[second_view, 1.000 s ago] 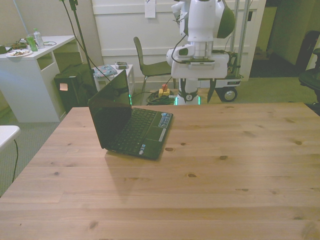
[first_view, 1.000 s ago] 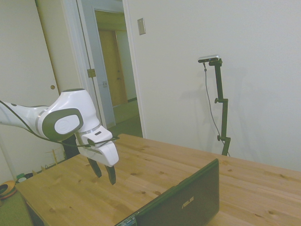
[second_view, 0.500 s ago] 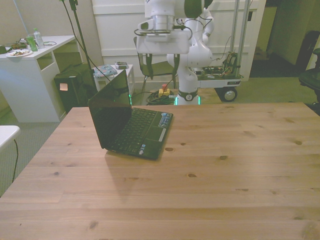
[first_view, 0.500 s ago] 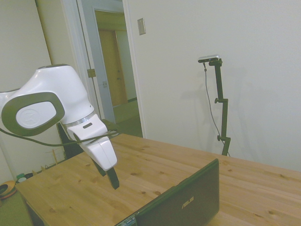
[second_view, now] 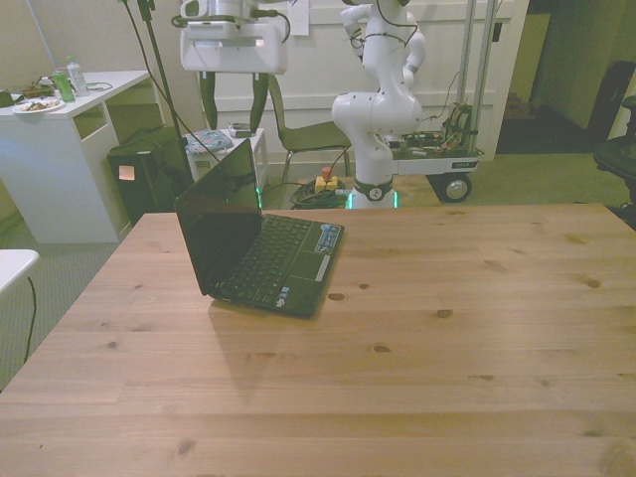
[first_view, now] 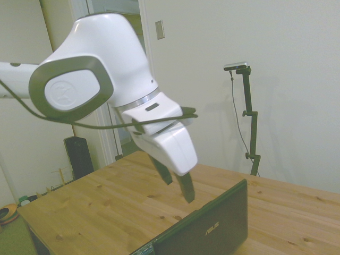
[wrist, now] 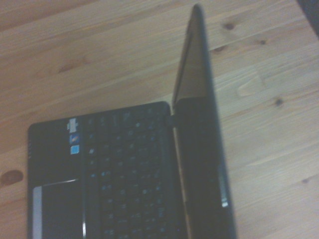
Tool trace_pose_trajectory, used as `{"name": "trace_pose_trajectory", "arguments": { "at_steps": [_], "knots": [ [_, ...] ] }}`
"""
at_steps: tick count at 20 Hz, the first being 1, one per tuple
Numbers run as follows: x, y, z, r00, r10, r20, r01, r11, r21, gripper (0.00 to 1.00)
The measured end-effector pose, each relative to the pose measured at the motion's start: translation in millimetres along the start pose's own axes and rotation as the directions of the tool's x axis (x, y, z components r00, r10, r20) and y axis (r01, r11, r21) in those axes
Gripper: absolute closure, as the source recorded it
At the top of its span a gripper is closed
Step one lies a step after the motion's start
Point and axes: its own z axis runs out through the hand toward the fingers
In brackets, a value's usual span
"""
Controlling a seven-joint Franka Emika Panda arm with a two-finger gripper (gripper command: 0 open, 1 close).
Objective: Close the laptop
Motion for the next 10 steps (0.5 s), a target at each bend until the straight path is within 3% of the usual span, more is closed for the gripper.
{"name": "trace_pose_trajectory", "arguments": {
  "at_steps": [4,10],
  "knots": [
    [28.2,40.0,-3.2,0.998,0.057,0.002,-0.057,0.998,0.007,0.0],
    [67.3,111.9,23.2,0.988,0.146,0.051,-0.147,0.989,0.012,0.0]
  ]
}}
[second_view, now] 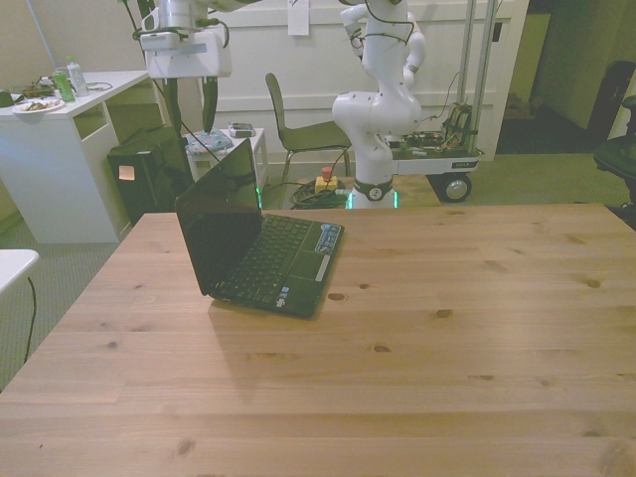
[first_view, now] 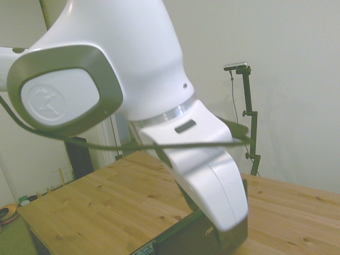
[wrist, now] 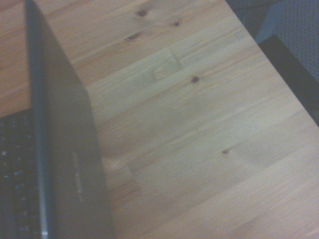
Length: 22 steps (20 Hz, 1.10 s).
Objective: Close the laptop
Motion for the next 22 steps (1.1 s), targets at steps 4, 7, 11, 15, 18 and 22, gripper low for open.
{"name": "trace_pose_trajectory", "arguments": {
  "at_steps": [4,7,11,15,18,22],
  "knots": [
    [31.1,11.6,16.5,0.999,0.027,0.021,-0.028,1.0,0.006,1.0],
    [47.5,0.5,33.6,0.999,0.011,0.05,-0.012,1.0,0.016,1.0],
    [55.0,-26.3,52.6,0.997,-0.009,0.073,0.009,1.0,-0.001,1.0],
    [58.3,-41.1,65.6,0.996,-0.019,0.091,0.02,1.0,-0.016,1.0],
    [55.9,-50.5,75.2,0.994,-0.031,0.105,0.033,0.999,-0.022,1.0],
    [51.5,-63.5,82.7,0.992,-0.051,0.116,0.054,0.998,-0.026,1.0]
  ]
}}
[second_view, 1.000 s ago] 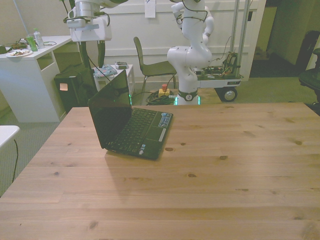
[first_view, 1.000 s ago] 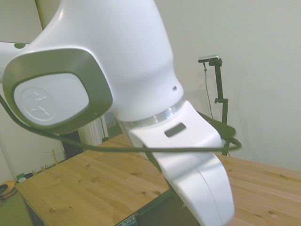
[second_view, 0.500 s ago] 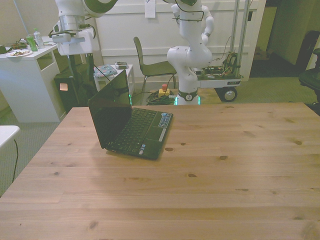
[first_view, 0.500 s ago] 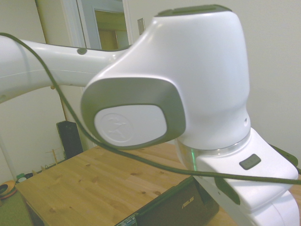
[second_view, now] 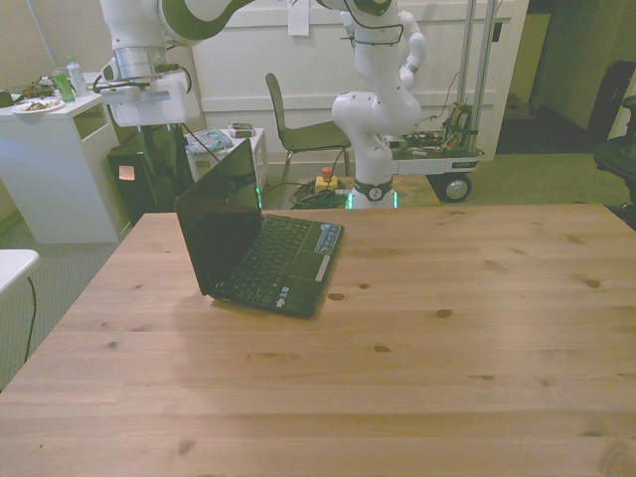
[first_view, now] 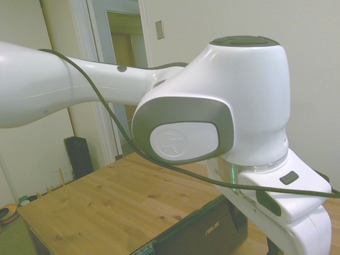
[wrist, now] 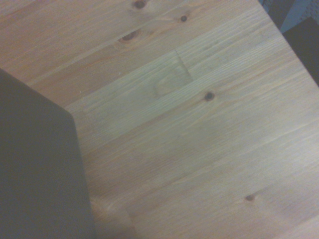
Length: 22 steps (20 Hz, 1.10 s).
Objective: Close the laptop
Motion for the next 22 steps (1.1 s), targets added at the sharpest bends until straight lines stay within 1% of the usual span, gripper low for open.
{"name": "trace_pose_trajectory", "arguments": {
  "at_steps": [9,13,15,18,22],
  "knots": [
    [-22.4,-39.8,21.1,0.997,-0.065,0.04,0.066,0.998,-0.008,1.0],
    [-43.1,-62.3,34.7,0.992,-0.108,0.065,0.11,0.994,-0.02,1.0],
    [-60.7,-82.1,41.3,0.987,-0.141,0.072,0.144,0.989,-0.033,1.0],
    [-95.1,-116.1,50.0,0.977,-0.202,0.072,0.205,0.977,-0.05,1.0],
    [-159.3,-158.2,74.4,0.956,-0.278,0.091,0.285,0.956,-0.068,1.0]
  ]
}}
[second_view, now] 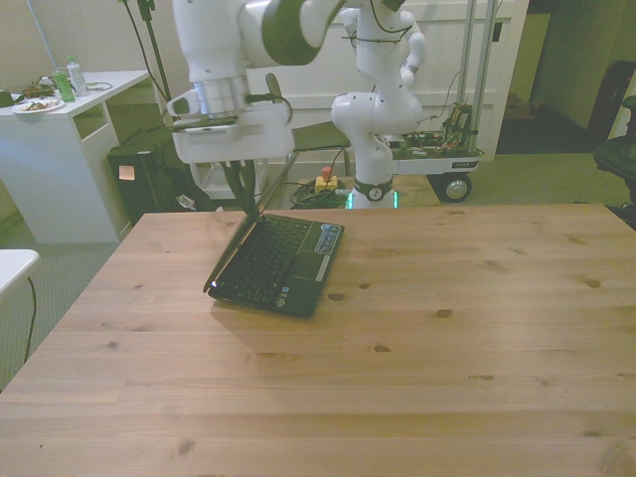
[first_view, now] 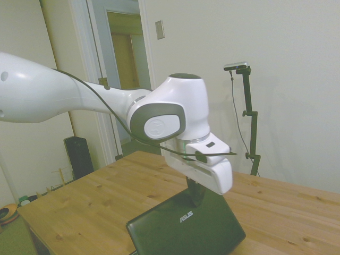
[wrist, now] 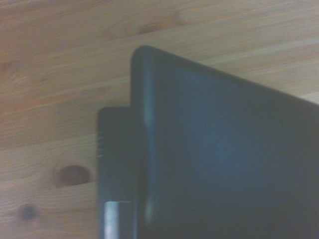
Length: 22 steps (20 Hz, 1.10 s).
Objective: Close the laptop
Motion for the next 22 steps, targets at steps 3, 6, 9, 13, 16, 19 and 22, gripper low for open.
{"name": "trace_pose_trajectory", "arguments": {
  "at_steps": [3,6,9,13,16,19,22],
  "knots": [
    [-31.4,-23.8,25.4,0.999,-0.034,0.025,0.034,0.999,-0.019,1.0],
    [-44.5,-18.8,46.9,0.998,-0.034,0.048,0.036,0.999,-0.037,1.0],
    [-53.0,2.9,62.6,0.998,-0.007,0.07,0.01,0.999,-0.047,1.0],
    [-60.5,14.3,54.0,0.998,-0.002,0.057,0.004,0.999,-0.034,1.0],
    [-65.5,13.8,51.5,0.998,-0.009,0.055,0.01,0.999,-0.031,1.0],
    [-66.8,20.1,81.1,0.997,0.003,0.078,0.002,0.998,-0.056,1.0],
    [-62.3,20.9,101.3,0.996,0.01,0.088,-0.004,0.997,-0.074,1.0]
  ]
}}
